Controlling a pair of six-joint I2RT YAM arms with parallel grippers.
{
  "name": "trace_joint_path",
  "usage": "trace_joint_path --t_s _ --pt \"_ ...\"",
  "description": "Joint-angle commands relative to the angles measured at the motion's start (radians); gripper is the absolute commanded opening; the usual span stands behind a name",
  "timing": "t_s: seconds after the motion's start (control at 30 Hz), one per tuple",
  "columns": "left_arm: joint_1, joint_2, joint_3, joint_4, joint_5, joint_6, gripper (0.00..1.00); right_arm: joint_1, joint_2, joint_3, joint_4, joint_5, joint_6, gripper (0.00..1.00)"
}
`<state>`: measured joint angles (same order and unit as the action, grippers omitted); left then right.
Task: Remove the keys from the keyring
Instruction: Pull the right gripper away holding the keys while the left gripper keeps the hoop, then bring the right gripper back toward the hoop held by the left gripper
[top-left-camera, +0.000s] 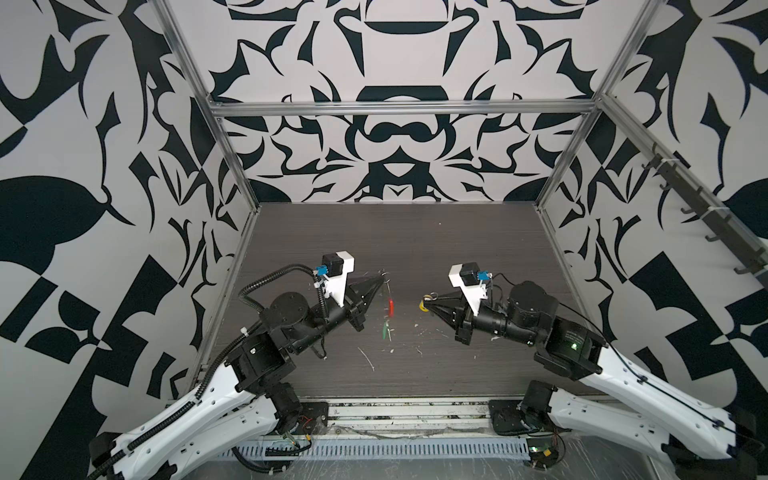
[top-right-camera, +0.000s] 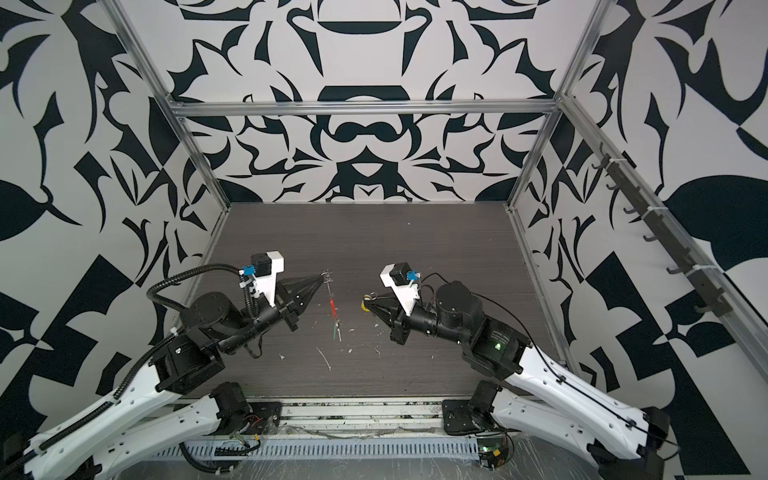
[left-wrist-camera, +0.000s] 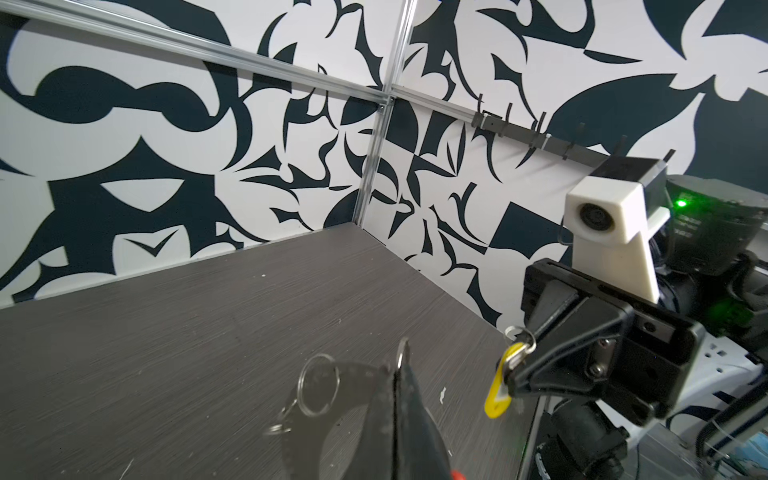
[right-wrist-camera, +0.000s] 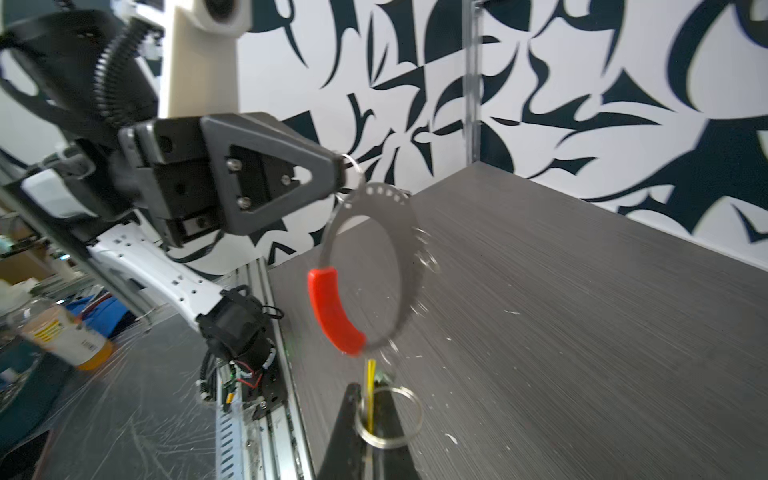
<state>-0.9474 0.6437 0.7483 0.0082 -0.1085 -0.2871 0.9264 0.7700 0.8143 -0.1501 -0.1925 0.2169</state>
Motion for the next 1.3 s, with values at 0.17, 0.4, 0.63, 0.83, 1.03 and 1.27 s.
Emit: trace_joint_path --t_s 0.17,0.4,0.63,0.83,1.03,1.27 --pt "0.0 -0.07 -0.05 -0.004 -0.052 -0.021 0.0 -0.154 0.142 -0.175 0.091 0.042 0.143 0.0" --pt "0.0 -0.079 -0.068 0.009 -0.044 -0.044 0.0 -0.291 0.441 -0.225 0.245 -0.084 0.198 0.0" --pt "-0.001 -0.081 -0.073 0.019 -0.031 -0.058 0.0 -0.384 0.623 -0.23 0.302 -0.075 0.216 0.0" --pt "0.0 -0.074 -0.075 0.027 -0.026 -0.065 0.0 -0.399 0.69 -0.236 0.303 -0.004 0.238 0.0" --pt "0.0 -0.086 -0.077 0.02 -0.034 -0.069 0.0 -0.407 0.695 -0.244 0.279 0.094 0.266 0.15" --pt "-0.001 -0.097 -0.081 0.015 -0.038 -0.075 0.0 -0.411 0.659 -0.241 0.228 0.184 0.3 0.38"
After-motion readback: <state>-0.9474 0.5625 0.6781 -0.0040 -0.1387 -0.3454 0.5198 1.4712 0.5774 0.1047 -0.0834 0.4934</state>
